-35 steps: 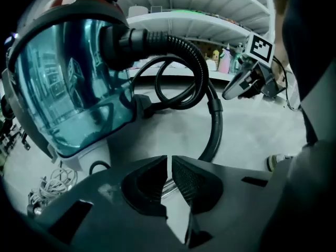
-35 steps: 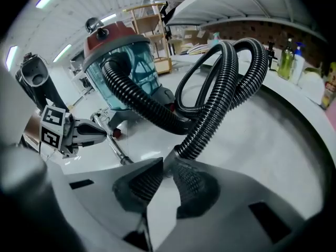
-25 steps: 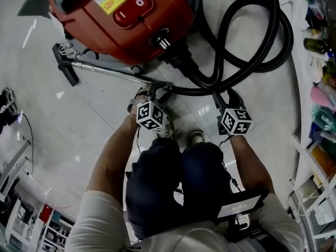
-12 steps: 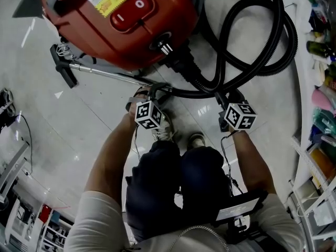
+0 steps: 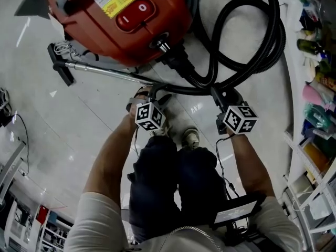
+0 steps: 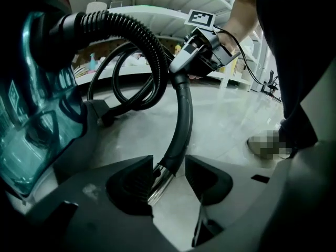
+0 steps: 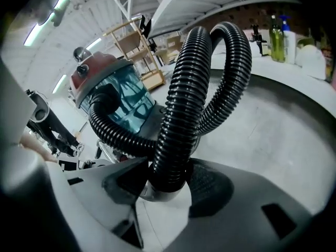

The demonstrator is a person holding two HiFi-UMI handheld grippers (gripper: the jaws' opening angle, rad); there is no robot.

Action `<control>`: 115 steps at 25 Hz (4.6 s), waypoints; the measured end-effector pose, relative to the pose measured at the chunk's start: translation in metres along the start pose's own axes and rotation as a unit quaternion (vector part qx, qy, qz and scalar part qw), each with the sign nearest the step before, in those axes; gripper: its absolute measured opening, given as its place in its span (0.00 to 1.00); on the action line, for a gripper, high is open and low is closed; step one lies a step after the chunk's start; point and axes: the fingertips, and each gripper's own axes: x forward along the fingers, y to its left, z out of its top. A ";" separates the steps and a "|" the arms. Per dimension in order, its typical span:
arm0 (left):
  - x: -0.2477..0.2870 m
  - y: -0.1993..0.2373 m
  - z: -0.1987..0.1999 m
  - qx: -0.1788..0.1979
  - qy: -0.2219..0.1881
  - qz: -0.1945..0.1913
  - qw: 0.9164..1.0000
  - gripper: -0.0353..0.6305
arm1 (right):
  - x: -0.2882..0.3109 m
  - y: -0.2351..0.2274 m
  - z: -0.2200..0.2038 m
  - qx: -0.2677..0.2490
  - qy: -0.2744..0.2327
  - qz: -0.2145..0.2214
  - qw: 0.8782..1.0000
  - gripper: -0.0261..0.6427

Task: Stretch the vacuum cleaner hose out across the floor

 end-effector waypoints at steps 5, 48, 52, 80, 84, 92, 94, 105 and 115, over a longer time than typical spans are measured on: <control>-0.015 0.005 0.034 0.016 -0.021 0.016 1.000 0.30 | -0.023 0.023 0.024 -0.021 -0.002 0.006 1.000 0.37; -0.205 0.011 0.210 0.026 -0.045 0.079 0.996 0.29 | -0.215 0.245 0.207 -0.074 -0.013 0.107 0.991 0.33; -0.235 0.021 0.232 0.028 -0.056 0.077 0.995 0.28 | -0.229 0.267 0.239 -0.074 -0.031 0.120 0.990 0.32; -0.398 0.025 0.358 -0.080 -0.123 0.008 0.989 0.28 | -0.335 0.384 0.359 -0.094 -0.138 0.219 0.961 0.33; -0.416 0.018 0.385 -0.102 -0.141 0.001 0.985 0.28 | -0.360 0.394 0.366 -0.101 -0.142 0.237 0.956 0.33; -0.462 0.008 0.446 -0.160 -0.183 0.004 0.970 0.28 | -0.409 0.411 0.342 -0.150 -0.098 0.249 0.952 0.35; -0.472 0.003 0.462 -0.169 -0.194 0.003 0.966 0.28 | -0.422 0.413 0.340 -0.157 -0.098 0.246 0.951 0.35; -0.505 -0.041 0.536 -0.189 -0.225 -0.011 0.956 0.29 | -0.481 0.429 0.335 -0.193 -0.093 0.241 0.946 0.30; -0.527 -0.079 0.569 -0.163 -0.222 -0.006 0.961 0.29 | -0.543 0.423 0.331 -0.171 -0.118 0.228 0.951 0.30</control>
